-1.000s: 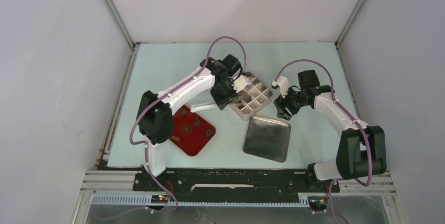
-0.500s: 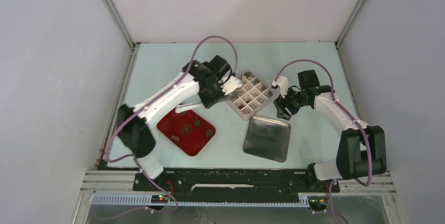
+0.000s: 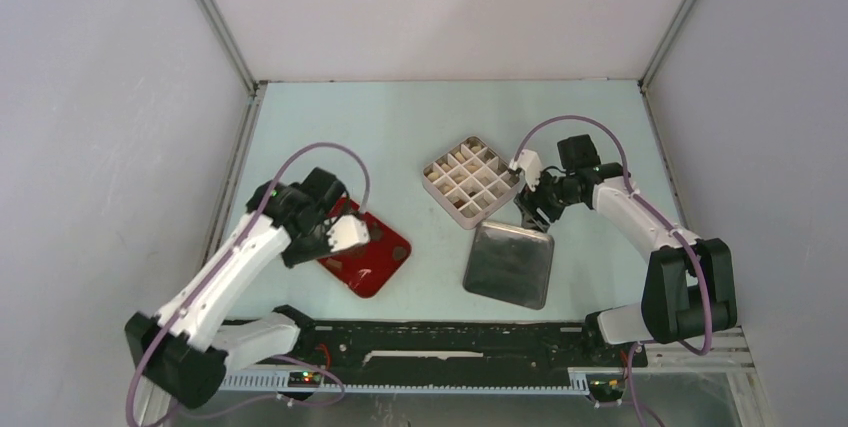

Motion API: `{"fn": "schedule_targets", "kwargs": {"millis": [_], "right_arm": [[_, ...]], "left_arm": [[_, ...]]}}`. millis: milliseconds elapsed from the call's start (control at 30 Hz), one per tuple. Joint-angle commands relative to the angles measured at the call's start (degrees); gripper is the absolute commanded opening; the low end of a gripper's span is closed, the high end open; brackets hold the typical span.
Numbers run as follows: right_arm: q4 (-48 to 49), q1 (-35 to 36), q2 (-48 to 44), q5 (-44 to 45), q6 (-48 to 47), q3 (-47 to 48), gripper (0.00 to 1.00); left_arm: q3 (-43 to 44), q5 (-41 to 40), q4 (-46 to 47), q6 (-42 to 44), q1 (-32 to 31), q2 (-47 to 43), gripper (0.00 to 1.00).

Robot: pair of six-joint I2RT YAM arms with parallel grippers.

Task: Pack the chocolate

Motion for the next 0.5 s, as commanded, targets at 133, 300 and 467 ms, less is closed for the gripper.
{"fn": "schedule_targets", "kwargs": {"millis": [133,300,467], "right_arm": [[-0.14,1.62,0.07,0.62,-0.79,1.38,0.67],[-0.23,1.45,-0.26,0.86,-0.68,1.39,0.67],[-0.29,1.18,-0.51,0.71,-0.59,1.35,0.67]], "left_arm": [[-13.71,-9.56,2.99,19.17,0.74,-14.74,0.33],[-16.23,-10.84,6.0,22.72,1.93,-14.97,0.35],[-16.52,-12.36,9.36,24.18,2.46,-14.38,0.37]]}}
